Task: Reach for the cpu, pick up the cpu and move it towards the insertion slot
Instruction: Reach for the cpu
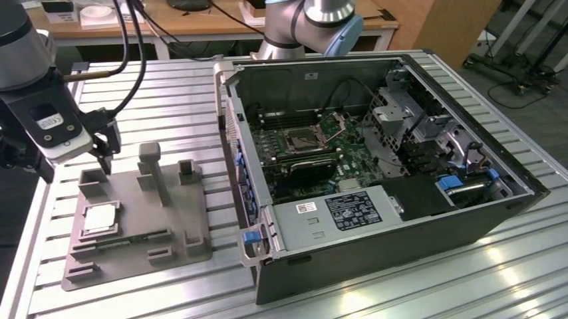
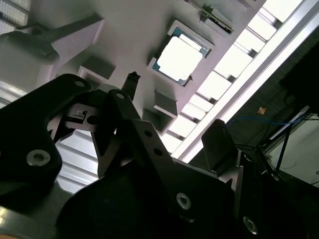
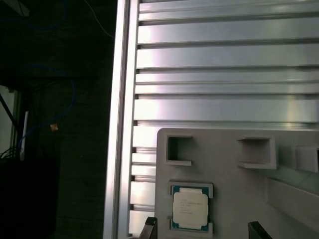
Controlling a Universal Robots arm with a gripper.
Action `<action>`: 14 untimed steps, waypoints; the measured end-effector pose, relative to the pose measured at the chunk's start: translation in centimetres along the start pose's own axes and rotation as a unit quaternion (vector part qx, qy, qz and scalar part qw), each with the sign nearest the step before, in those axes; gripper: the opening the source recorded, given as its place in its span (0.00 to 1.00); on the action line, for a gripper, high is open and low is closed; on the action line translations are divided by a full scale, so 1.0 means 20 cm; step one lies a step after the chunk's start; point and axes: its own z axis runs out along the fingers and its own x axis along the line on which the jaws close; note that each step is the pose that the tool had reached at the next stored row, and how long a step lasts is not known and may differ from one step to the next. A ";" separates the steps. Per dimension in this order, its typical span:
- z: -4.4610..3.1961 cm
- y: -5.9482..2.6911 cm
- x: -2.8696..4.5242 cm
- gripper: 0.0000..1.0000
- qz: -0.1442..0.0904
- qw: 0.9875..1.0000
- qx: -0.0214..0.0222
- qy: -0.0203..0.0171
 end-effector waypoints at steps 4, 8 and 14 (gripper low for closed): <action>0.027 -0.002 0.000 0.78 0.000 1.000 0.000 0.000; 0.060 -0.005 0.000 0.78 0.000 1.000 0.000 0.000; 0.106 -0.009 0.001 0.78 0.000 1.000 0.000 0.000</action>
